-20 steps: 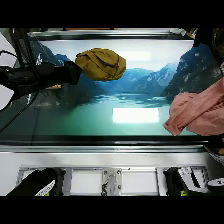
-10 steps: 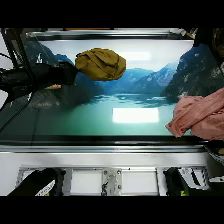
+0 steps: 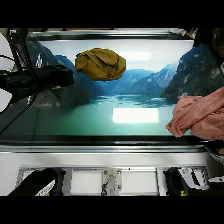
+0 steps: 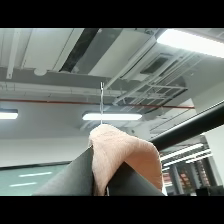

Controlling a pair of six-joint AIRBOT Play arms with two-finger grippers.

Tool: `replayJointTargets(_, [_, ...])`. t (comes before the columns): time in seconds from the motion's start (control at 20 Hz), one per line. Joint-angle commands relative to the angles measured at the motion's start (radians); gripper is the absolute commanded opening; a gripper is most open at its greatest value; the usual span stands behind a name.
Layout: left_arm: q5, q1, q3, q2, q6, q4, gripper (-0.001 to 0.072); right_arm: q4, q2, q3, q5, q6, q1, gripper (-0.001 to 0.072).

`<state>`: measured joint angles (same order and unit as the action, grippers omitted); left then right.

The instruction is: Fold the clothes and pants, and hang the long-sleeved shirts on hangers.

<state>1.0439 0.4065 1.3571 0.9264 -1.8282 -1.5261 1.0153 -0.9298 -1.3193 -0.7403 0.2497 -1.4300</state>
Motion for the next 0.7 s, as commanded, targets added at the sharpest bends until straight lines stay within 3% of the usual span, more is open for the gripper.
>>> replayJointTargets(0.0, [0.0, -0.001, 0.0, 0.0, 0.002, 0.0, 0.0008, -0.055, 0.001, -0.001, 0.0, -0.001, -0.001, 0.0004])
replayJointTargets(0.65, [0.0, -0.001, 0.0, 0.0, 0.004, 0.0, 0.0008, -0.148, -0.002, -0.001, 0.142, 0.034, -0.008, 0.0004])
